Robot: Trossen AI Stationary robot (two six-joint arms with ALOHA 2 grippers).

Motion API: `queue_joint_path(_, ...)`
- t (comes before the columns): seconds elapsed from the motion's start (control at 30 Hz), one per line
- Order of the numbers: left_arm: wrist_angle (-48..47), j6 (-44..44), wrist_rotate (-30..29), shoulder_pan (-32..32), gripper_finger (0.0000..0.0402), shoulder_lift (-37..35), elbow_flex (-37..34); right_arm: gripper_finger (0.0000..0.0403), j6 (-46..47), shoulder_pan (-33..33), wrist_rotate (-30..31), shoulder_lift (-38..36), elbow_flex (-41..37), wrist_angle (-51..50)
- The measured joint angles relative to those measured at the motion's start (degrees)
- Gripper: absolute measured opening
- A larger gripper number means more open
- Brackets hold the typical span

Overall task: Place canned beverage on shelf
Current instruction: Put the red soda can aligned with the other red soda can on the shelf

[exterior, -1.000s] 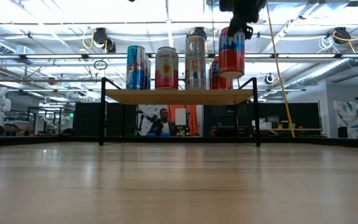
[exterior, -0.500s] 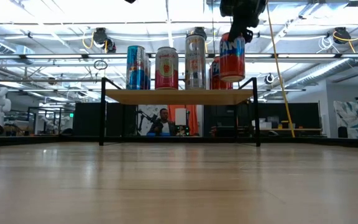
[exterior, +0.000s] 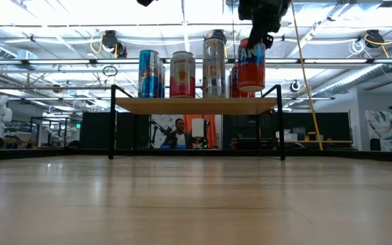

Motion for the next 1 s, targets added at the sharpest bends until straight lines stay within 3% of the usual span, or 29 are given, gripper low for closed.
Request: queue_joint_path(1.0,0.0,0.0,0.0,0.0,0.04,0.0,0.0,0.029,-1.6,-1.8,-0.1,0.9,0.0,0.7)
